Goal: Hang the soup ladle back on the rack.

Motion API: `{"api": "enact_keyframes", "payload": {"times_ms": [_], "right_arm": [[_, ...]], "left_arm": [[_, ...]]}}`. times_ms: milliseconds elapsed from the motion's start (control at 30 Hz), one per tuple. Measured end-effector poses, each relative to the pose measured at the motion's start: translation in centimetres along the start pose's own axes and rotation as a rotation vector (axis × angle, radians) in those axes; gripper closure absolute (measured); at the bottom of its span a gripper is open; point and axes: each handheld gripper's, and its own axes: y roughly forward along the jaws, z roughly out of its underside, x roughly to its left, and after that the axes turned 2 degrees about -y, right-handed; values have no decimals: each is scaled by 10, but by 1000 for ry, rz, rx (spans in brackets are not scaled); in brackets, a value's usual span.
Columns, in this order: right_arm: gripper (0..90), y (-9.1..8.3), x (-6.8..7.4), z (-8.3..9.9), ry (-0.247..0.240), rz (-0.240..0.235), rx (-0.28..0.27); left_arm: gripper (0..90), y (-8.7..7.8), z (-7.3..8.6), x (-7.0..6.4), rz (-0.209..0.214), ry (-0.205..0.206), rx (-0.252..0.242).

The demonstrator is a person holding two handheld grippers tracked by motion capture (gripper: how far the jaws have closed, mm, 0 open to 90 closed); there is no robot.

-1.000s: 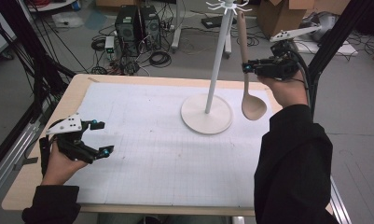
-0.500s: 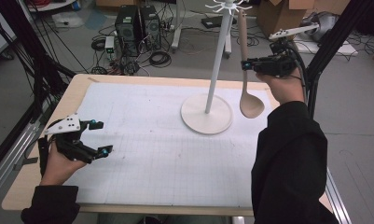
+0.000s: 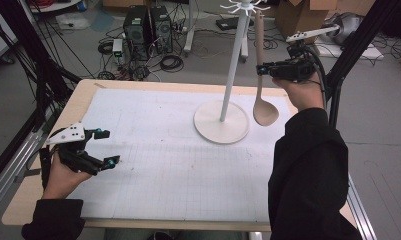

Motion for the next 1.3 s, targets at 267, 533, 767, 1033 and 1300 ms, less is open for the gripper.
{"api": "enact_keyframes", "payload": {"times_ms": [267, 533, 767, 1033, 1300], "right_arm": [[594, 0, 0, 2, 11, 42, 23], [436, -7, 3, 23, 1, 2, -25], [307, -12, 18, 39, -49, -41, -74], [195, -12, 42, 62, -102, -68, -113], [159, -4, 55, 81, -136, -116, -124]], "left_arm": [[17, 2, -1, -1, -3, 5, 6], [16, 3, -1, -1, -2, 6, 8], [17, 3, -2, -3, 4, 10, 4], [17, 4, -1, -2, 5, 6, 7], [17, 1, -2, -2, 10, 6, -5]]}}
